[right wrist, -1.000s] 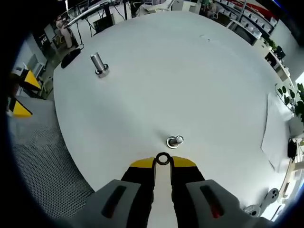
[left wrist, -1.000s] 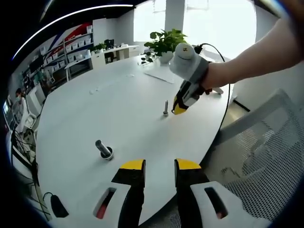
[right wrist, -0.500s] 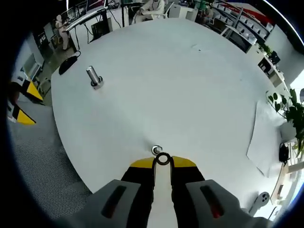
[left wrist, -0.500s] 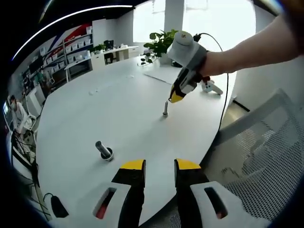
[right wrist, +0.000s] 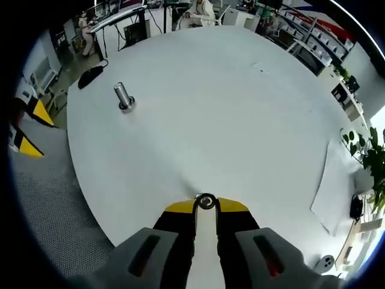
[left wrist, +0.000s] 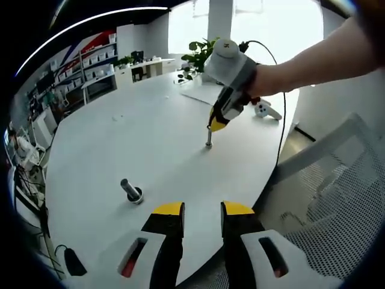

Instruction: Place the washer onto the threaded stud by aligning its center hole with the stud, sliding it down to the base, and recovering from edge contact or off-axis alignment until the washer reaches the visible bottom stop.

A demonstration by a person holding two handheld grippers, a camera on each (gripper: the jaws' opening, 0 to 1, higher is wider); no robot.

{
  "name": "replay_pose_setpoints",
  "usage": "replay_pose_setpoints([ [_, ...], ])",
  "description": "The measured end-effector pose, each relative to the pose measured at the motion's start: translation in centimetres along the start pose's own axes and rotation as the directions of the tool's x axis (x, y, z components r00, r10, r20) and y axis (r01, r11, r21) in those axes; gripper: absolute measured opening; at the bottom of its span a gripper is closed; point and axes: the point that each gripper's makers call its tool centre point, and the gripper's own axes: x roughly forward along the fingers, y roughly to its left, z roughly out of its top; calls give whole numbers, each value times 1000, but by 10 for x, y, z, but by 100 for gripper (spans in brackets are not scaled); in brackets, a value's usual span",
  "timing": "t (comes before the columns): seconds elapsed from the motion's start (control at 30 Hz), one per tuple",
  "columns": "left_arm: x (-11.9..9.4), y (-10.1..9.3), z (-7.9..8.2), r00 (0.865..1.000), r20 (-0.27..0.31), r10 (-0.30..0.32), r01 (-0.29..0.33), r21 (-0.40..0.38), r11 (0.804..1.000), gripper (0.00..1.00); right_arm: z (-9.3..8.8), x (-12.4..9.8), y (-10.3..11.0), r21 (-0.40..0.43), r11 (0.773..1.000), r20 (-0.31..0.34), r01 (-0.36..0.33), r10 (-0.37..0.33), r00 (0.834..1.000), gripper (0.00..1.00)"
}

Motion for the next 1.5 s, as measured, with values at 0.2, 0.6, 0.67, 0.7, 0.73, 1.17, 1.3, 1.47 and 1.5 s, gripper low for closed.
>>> replay_pose_setpoints([
  [0.2, 0, 1, 0, 1000, 0, 2, -2, -2, 1000, 22, -5, 7, -1, -5, 1000, -28, -5, 5, 1000, 14],
  [0.6, 2, 0, -3, 1000, -13, 2, -2, 8, 1000, 22, -10, 22, 0, -11, 1000, -57, -26, 26, 998, 14],
  [0.67, 2, 0, -3, 1000, -15, 3, -3, 7, 1000, 22, -12, 24, 2, -12, 999, -63, -33, 32, 998, 14],
  [0.7, 2, 1, -3, 1000, -15, 4, -3, 6, 1000, 22, -13, 27, 2, -12, 999, -66, -35, 34, 997, 14],
  [0.73, 2, 1, -4, 1000, -16, 5, -5, 4, 1000, 22, -14, 29, 2, -14, 999, -71, -36, 35, 997, 14],
  [1.17, 2, 2, -6, 1000, -24, 9, -9, 1, 1000, 22, -20, 40, 5, 5, 999, -87, -52, 52, 995, 14],
  [1.3, 2, 2, -7, 1000, -27, 8, -8, 1, 1000, 21, -22, 43, 5, 6, 999, -90, -52, 52, 995, 14],
  [1.47, 2, 3, -7, 1000, -29, 10, -10, 0, 1000, 21, -23, 46, 5, 19, 998, -89, -56, 57, 994, 15],
  [1.5, 2, 2, -7, 1000, -30, 9, -9, 1, 1000, 21, -24, 46, 6, 16, 998, -92, -54, 55, 994, 15],
])
